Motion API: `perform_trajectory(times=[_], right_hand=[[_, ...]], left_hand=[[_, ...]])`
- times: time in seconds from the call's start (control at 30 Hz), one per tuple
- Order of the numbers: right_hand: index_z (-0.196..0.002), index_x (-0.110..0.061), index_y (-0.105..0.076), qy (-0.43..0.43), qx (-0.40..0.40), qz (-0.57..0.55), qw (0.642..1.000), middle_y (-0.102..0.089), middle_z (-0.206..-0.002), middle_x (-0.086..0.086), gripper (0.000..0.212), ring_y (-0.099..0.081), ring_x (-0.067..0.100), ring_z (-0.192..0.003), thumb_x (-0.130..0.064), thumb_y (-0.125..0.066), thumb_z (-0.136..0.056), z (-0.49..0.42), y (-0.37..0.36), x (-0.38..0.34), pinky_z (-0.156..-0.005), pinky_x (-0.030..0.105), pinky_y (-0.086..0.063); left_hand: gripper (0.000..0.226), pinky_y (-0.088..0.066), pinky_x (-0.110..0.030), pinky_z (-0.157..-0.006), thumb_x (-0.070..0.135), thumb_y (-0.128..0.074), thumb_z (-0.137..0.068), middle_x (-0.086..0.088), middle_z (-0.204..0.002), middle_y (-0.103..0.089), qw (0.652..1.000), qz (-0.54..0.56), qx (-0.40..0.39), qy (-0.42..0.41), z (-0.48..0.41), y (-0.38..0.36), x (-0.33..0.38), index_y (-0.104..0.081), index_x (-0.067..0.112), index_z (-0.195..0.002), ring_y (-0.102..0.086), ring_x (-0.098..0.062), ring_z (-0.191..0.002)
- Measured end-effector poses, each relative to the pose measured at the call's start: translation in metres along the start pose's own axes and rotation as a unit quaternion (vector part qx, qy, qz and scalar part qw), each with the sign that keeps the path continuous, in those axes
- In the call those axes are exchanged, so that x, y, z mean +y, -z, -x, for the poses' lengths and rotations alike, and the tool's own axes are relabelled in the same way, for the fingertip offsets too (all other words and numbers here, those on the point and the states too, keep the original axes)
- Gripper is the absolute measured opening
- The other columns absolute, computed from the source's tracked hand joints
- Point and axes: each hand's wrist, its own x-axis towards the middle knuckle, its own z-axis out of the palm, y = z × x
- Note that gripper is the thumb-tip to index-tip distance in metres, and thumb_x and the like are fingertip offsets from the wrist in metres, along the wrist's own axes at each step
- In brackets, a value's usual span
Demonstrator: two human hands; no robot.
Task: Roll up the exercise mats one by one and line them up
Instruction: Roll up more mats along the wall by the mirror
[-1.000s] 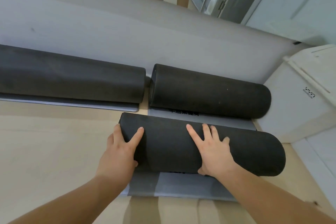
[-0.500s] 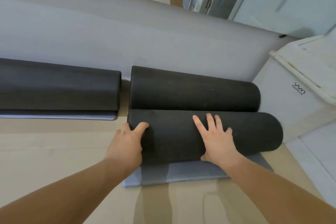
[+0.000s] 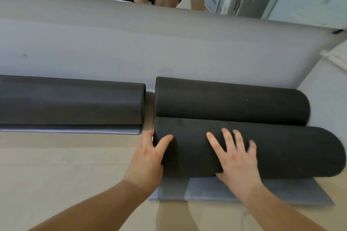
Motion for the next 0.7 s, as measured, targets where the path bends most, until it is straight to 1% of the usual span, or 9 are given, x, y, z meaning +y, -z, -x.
perform_trajectory(times=[0.1,0.17,0.27,0.3,0.37,0.43,0.5,0.6,0.7], right_hand=[[-0.154,-0.032,0.033,-0.001,-0.031,0.001,1.0,0.003,-0.169,0.018,0.133,-0.002,0.046,-0.156,-0.061,-0.076,-0.084,0.009,-0.006,-0.003,-0.116,0.071,-0.019],[-0.153,-0.032,0.036,-0.002,-0.032,0.004,0.999,0.007,-0.17,0.018,0.132,0.001,0.047,-0.156,-0.062,-0.074,-0.086,0.015,-0.007,-0.007,-0.117,0.071,-0.017],[-0.16,-0.036,0.017,-0.007,-0.061,-0.03,0.998,0.003,-0.172,0.015,0.124,0.001,0.045,-0.157,-0.068,-0.074,-0.082,0.019,0.009,-0.01,-0.119,0.07,-0.02],[-0.162,-0.037,0.01,0.001,-0.06,-0.046,0.997,0.003,-0.172,0.014,0.12,0.001,0.043,-0.158,-0.066,-0.075,-0.082,0.018,0.013,-0.008,-0.12,0.068,-0.022],[-0.16,-0.039,0.006,0.023,-0.069,-0.048,0.996,0.01,-0.171,0.014,0.116,0.004,0.041,-0.159,-0.056,-0.08,-0.083,0.011,0.02,0.002,-0.121,0.066,-0.023],[-0.157,-0.04,0.009,0.039,-0.082,-0.036,0.995,0.013,-0.171,0.015,0.118,0.005,0.042,-0.159,-0.049,-0.083,-0.082,0.002,0.025,0.011,-0.123,0.065,-0.02],[-0.156,-0.04,0.014,0.037,-0.079,-0.035,0.996,0.005,-0.172,0.015,0.125,0.0,0.041,-0.159,-0.05,-0.086,-0.079,-0.002,0.025,0.014,-0.124,0.063,-0.02],[-0.157,-0.042,0.023,0.025,-0.049,-0.023,0.998,-0.012,-0.17,0.013,0.14,-0.013,0.037,-0.156,-0.058,-0.087,-0.072,0.003,0.02,0.014,-0.121,0.058,-0.026],[-0.154,-0.042,0.027,0.025,-0.021,-0.005,0.999,-0.013,-0.167,0.015,0.136,-0.015,0.038,-0.153,-0.064,-0.081,-0.076,0.022,0.005,0.009,-0.117,0.057,-0.026]], left_hand=[[0.099,-0.05,-0.041,-0.111,-0.012,-0.084,-0.073,-0.014,-0.154,-0.033,1.0,-0.02,0.017,-0.015,0.018,-0.019,-0.008,-0.046,0.026,-0.157,-0.048,-0.037,-0.135],[0.108,-0.055,-0.041,-0.104,-0.01,-0.088,-0.067,-0.015,-0.151,-0.036,0.999,-0.028,0.018,-0.026,0.027,-0.023,-0.012,-0.042,0.027,-0.157,-0.054,-0.036,-0.127],[0.089,-0.04,-0.031,-0.119,0.012,-0.074,-0.096,-0.003,-0.161,-0.018,1.0,-0.017,-0.019,-0.005,0.031,-0.017,-0.009,-0.024,0.038,-0.166,-0.035,-0.025,-0.145],[0.082,-0.038,-0.031,-0.121,0.017,-0.069,-0.102,0.0,-0.163,-0.017,0.999,0.002,-0.032,0.014,0.03,-0.012,-0.006,-0.023,0.04,-0.166,-0.033,-0.023,-0.148],[0.074,-0.041,-0.032,-0.119,0.019,-0.068,-0.103,0.001,-0.161,-0.028,0.998,0.02,-0.042,0.037,0.021,0.0,0.001,-0.03,0.04,-0.164,-0.041,-0.023,-0.145],[0.07,-0.05,-0.031,-0.109,0.013,-0.072,-0.1,-0.001,-0.148,-0.043,0.998,0.026,-0.045,0.047,0.011,0.008,0.005,-0.039,0.04,-0.156,-0.053,-0.023,-0.128],[0.068,-0.054,-0.03,-0.1,0.007,-0.073,-0.096,-0.001,-0.137,-0.045,0.997,0.035,-0.035,0.058,0.007,0.01,0.006,-0.043,0.041,-0.146,-0.055,-0.021,-0.114],[0.067,-0.055,-0.032,-0.103,0.005,-0.074,-0.095,0.0,-0.136,-0.041,0.997,0.047,-0.022,0.056,0.019,-0.002,0.002,-0.044,0.04,-0.144,-0.055,-0.023,-0.12],[0.071,-0.057,-0.04,-0.103,-0.002,-0.079,-0.088,-0.006,-0.137,-0.043,0.999,0.046,-0.006,0.025,0.045,-0.019,-0.005,-0.052,0.031,-0.145,-0.057,-0.031,-0.123]])
